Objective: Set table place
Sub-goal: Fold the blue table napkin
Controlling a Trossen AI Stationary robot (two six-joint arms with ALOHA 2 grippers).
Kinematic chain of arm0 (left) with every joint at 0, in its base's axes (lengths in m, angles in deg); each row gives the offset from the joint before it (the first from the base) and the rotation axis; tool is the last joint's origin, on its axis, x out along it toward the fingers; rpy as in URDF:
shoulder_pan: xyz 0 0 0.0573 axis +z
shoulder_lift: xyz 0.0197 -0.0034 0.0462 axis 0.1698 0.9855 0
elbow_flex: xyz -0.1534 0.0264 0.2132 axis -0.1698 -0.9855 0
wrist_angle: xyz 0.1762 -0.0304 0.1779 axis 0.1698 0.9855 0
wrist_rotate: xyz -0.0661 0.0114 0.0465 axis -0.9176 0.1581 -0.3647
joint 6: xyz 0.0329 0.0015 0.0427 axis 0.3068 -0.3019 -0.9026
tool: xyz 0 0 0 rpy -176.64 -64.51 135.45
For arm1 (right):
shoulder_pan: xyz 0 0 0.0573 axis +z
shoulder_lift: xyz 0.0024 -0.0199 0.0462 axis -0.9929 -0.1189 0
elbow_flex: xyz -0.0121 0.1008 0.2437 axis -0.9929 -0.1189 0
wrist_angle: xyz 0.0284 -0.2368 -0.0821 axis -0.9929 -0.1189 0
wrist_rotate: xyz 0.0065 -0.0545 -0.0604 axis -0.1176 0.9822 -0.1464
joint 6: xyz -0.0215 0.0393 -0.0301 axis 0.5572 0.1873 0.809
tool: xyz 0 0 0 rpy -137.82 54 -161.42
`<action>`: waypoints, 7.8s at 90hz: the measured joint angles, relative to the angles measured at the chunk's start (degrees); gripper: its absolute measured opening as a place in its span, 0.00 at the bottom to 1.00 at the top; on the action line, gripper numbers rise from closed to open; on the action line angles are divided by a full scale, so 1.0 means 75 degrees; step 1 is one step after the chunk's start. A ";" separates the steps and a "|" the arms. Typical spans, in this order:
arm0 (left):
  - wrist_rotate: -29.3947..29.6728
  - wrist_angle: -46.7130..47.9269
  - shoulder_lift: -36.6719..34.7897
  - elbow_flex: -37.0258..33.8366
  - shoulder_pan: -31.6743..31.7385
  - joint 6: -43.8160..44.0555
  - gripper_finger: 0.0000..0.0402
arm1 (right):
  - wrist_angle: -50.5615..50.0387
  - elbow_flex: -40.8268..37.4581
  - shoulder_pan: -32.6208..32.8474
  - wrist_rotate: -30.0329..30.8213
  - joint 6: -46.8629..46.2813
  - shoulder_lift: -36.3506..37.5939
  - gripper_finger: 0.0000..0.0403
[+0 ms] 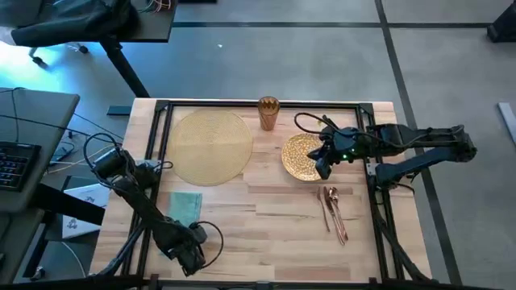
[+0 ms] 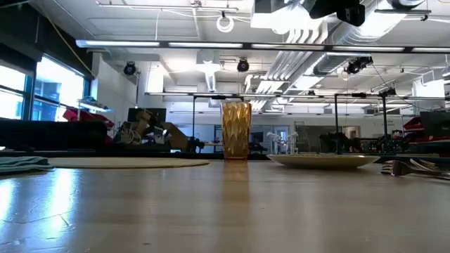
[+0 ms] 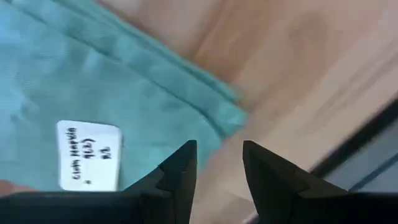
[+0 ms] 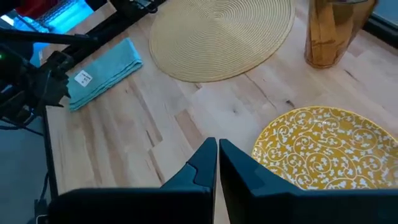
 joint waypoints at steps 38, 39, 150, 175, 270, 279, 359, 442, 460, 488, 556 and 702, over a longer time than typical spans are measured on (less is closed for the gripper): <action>0.0206 -0.0436 0.0003 -0.0379 0.0026 -0.0177 0.06 | 0.0000 0.0000 0.0000 -0.0025 -0.0175 0.0000 0.00; 0.0206 -0.0426 0.0003 -0.0373 0.0026 -0.0176 0.05 | 0.0000 0.0000 0.0000 -0.0022 -0.0175 0.0000 0.00; 0.5087 0.2267 -0.1518 0.6195 0.1833 -0.6661 0.00 | 0.1059 0.0607 0.0426 0.0211 0.0418 -0.0093 0.00; 0.4899 0.2947 -0.1497 0.4411 0.1163 -0.3689 0.00 | 0.1195 0.0589 0.1073 -0.0134 0.0412 -0.1367 0.00; 0.5488 0.2836 -0.1513 0.5184 0.1428 -0.3093 0.00 | 0.6597 0.0583 0.2603 0.1957 0.1307 -0.6686 0.66; 0.5382 0.2627 -0.1513 0.5211 0.1423 -0.3091 0.00 | 0.6232 0.0583 0.2593 0.2709 0.0780 -0.6728 0.62; 0.7416 0.3433 -0.1520 0.8107 0.0979 -0.5363 0.00 | 0.0173 0.3081 0.1668 -0.2293 0.1567 -0.2451 0.00; 0.3067 -0.1470 -0.1524 0.8110 0.2332 -0.8337 0.00 | 0.4466 -0.1316 0.2317 -0.0322 -0.0322 -0.2452 0.62; 0.3523 0.1891 -0.1509 0.7829 0.1707 -0.6382 0.00 | 0.3489 -0.0688 0.2557 -0.0287 -0.0357 -0.2433 0.62; 0.5140 0.5153 -0.1495 0.5734 0.1303 -0.2907 0.00 | 0.1640 -0.0953 0.2503 0.0392 -0.1393 -0.2436 0.62; 0.4980 0.5383 -0.1495 0.5175 0.1609 -0.1901 0.00 | 0.3525 -0.1262 0.3683 -0.0224 -0.0438 -0.5011 0.54; 0.4122 0.4747 -0.1807 0.4857 0.3952 -0.1630 0.00 | 0.3311 -0.1247 0.0852 -0.2491 0.4238 -0.2561 0.56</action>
